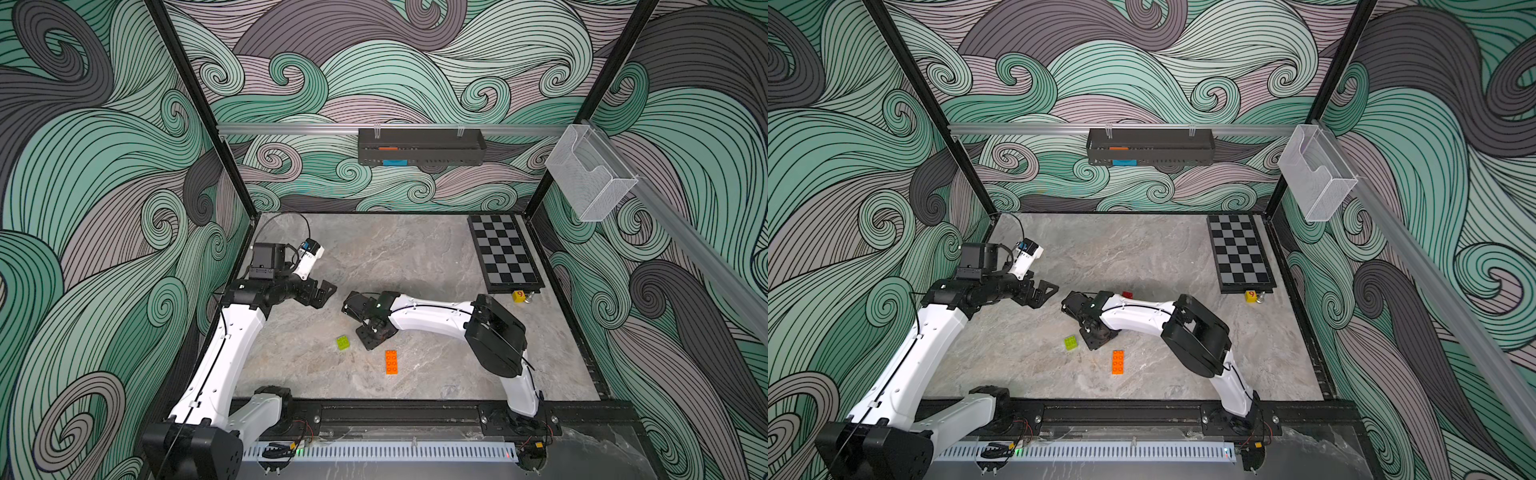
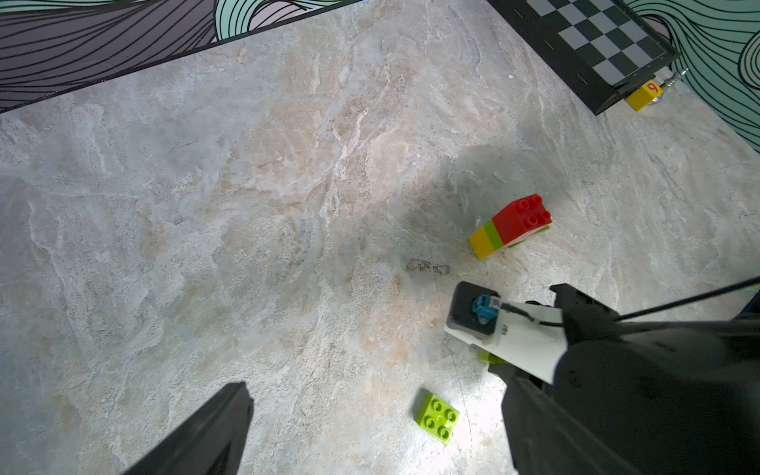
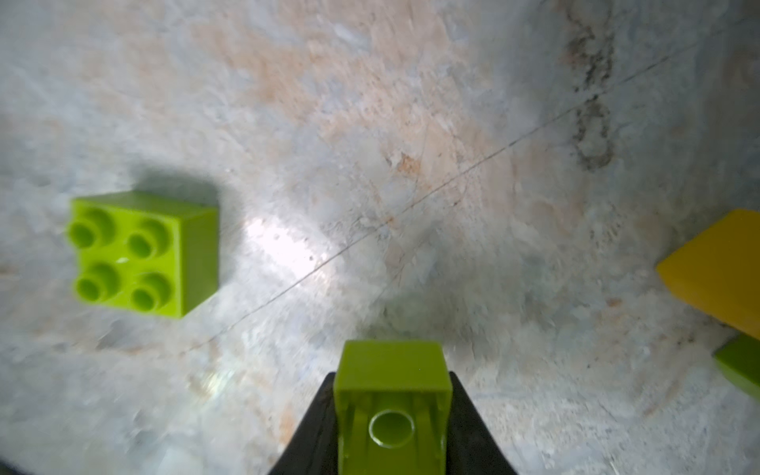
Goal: Assemble a giraffe with lego
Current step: Pick up the lego brick from the center of the board.
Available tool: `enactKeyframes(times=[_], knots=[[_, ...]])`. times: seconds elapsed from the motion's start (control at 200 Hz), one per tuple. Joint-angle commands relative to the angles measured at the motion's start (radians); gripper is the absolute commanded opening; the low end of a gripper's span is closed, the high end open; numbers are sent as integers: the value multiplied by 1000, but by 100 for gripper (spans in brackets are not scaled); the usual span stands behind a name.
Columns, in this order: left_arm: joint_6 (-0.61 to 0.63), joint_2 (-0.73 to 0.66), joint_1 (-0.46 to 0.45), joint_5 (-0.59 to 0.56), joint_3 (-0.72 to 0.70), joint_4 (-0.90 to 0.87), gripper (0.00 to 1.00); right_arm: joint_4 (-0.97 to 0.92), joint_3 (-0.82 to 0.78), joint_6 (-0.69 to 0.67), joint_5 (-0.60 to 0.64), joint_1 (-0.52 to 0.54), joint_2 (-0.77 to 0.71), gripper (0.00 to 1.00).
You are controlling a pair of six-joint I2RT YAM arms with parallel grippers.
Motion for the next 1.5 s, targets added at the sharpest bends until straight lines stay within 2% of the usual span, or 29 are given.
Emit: enactKeyframes(times=[0.0,0.095,0.175,0.23,0.315,0.385,0.455,0.62,0.7,0.931,1.216,1.491], knots=[[79,15,-33,27,77,-9,99,-12,-22,38,-133,-62,-153,25],[168,39,-39,135,131,2,99,17,-56,74,-243,-132,-280,25],[301,77,-39,313,189,-18,99,101,-107,141,-379,-220,-402,26],[343,108,-39,435,224,-10,99,211,-159,228,-508,-298,-488,26],[333,160,-40,614,277,46,99,468,-268,431,-661,-411,-602,26],[229,198,-51,727,295,187,99,707,-353,625,-740,-484,-668,25],[158,237,-87,762,324,294,99,919,-409,799,-779,-526,-694,26],[207,334,-186,730,443,282,99,1356,-495,1125,-778,-530,-673,25],[201,380,-215,730,486,291,99,1502,-522,1220,-766,-526,-650,25],[231,425,-255,729,537,267,95,1573,-529,1258,-763,-514,-646,24],[219,452,-261,774,577,252,84,1597,-493,1257,-807,-485,-627,21],[219,460,-265,827,603,234,66,1599,-494,1258,-810,-479,-625,20]])
